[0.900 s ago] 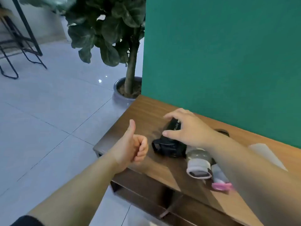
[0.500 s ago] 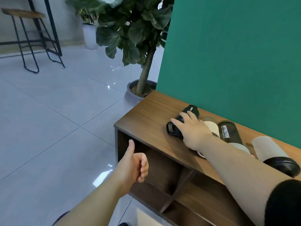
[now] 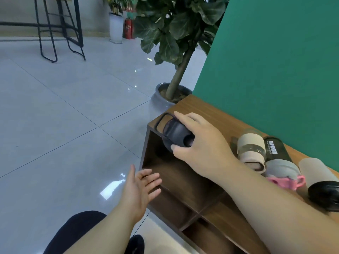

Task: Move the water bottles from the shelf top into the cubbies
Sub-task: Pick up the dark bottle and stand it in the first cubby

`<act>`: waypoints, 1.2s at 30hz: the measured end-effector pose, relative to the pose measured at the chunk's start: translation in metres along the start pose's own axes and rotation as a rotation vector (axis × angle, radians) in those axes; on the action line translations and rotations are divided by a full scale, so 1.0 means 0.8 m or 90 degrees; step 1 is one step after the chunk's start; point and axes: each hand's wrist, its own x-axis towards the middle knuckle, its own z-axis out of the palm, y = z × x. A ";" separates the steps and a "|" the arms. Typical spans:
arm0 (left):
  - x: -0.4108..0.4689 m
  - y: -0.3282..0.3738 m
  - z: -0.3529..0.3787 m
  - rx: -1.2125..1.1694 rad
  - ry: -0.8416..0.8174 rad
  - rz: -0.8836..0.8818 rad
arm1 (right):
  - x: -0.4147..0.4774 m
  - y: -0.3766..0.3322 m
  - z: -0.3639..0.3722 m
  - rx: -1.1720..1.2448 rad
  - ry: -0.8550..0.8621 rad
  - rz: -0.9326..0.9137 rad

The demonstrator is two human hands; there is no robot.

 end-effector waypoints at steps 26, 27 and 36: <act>0.154 -0.060 0.013 -0.070 0.087 -0.229 | -0.055 0.106 0.269 0.346 0.057 0.477; 0.163 -0.065 0.014 -0.079 0.104 -0.234 | -0.050 0.111 0.274 0.334 0.067 0.485; 0.215 -0.076 0.001 -0.134 0.174 -0.199 | 0.000 0.144 0.289 0.276 0.010 0.541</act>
